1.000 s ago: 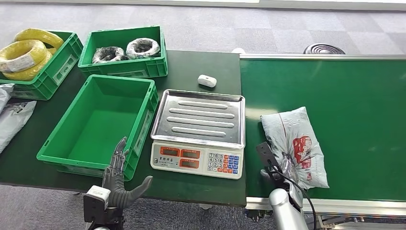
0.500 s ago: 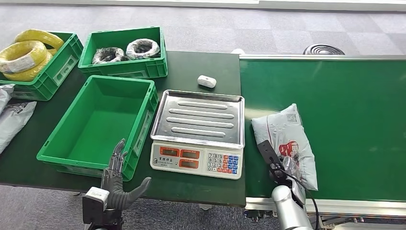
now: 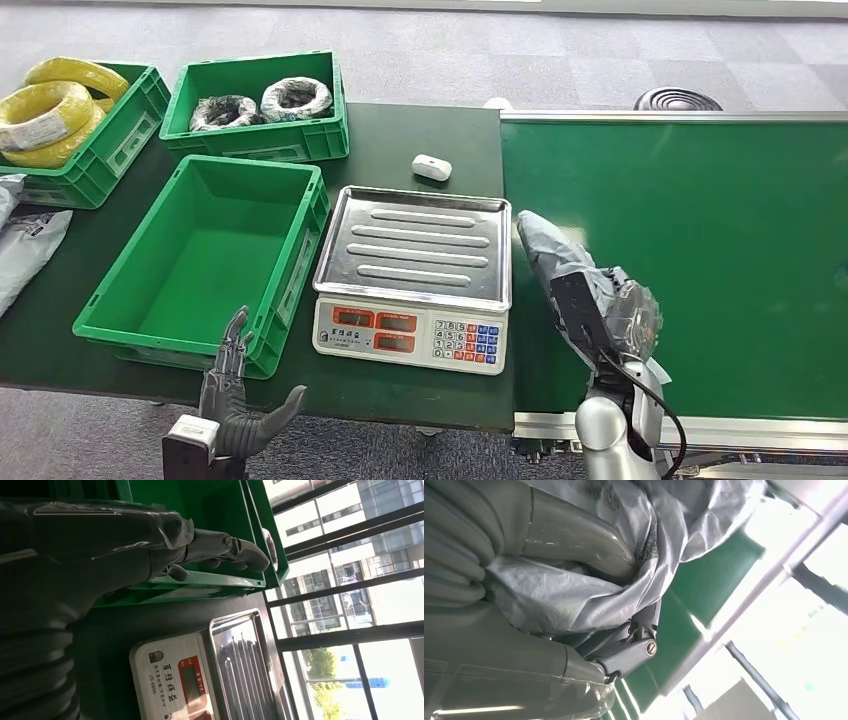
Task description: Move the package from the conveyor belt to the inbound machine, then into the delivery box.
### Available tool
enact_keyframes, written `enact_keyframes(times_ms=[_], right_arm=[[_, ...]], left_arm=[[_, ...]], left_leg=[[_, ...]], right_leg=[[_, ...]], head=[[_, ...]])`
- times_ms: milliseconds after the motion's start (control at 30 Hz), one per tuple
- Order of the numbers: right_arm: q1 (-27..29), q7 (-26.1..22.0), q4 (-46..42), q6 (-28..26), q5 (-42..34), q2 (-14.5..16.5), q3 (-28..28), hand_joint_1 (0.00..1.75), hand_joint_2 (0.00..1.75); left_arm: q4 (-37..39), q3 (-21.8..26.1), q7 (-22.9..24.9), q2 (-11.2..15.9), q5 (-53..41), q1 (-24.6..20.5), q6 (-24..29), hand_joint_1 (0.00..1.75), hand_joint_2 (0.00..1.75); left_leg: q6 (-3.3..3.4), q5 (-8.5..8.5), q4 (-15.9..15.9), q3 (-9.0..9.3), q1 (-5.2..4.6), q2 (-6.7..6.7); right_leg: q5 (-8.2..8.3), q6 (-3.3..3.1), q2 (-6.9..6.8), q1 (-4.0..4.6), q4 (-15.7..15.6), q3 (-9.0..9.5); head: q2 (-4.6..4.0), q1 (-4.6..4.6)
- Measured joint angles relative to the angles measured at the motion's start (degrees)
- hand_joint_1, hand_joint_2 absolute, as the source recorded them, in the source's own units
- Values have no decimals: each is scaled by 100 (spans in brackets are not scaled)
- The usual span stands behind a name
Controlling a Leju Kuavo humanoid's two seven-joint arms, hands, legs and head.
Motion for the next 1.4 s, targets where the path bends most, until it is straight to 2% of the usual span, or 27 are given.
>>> enact_keyframes(times_ms=[167,367,533,700,833,1000,1067,1233,1400], right_arm=[[69,-32,-1095,-616,446,22,206,175,175],[-151,24,-1525,-1078,813,31,413,175,175],[-545,60,-1479,-1105,806,-2,537,175,175],[-1196,28,-991,-739,582,-36,646,175,175],[-1325,-1,-864,-642,543,-41,673,175,175],[-2793,-123,1035,-2,638,124,1127,175,175],[-3096,-132,1568,18,684,229,1279,175,175],[-3496,-181,2702,-41,664,449,1583,175,175],[-3556,-237,3532,-116,589,614,1783,175,175]], left_arm=[[121,-73,-116,1,101,-134,110,0,175],[328,-176,-257,15,256,-271,245,0,175],[503,-287,-276,53,394,-399,291,0,175],[610,-384,-287,67,496,-549,278,0,175],[620,-403,-287,66,495,-574,265,0,175],[784,-491,-268,52,485,-867,174,0,175],[826,-511,-267,47,485,-924,166,0,175],[854,-517,-180,20,447,-933,121,0,175],[798,-497,-74,-11,367,-913,80,0,175]], left_leg=[[0,0,0,0,-1,-1],[0,3,0,4,-1,-1],[0,3,0,1,-1,1],[0,4,0,1,-1,1],[0,5,0,2,-1,1],[-1,8,1,0,0,2],[-2,9,1,0,0,0],[-2,8,0,-4,3,0],[-2,8,1,-5,5,-1]], right_leg=[[0,0,0,-1,0,2],[1,0,0,0,0,6],[2,0,0,-1,1,5],[4,-1,3,0,2,5],[4,-1,3,0,2,5],[6,-4,4,1,11,-1],[6,-4,2,2,12,-2],[4,-4,1,2,12,-4],[4,-3,1,1,11,-3]], head=[[-1,0],[0,0],[0,0],[0,-1],[0,-1],[0,-1],[0,0],[-1,0],[0,0]])
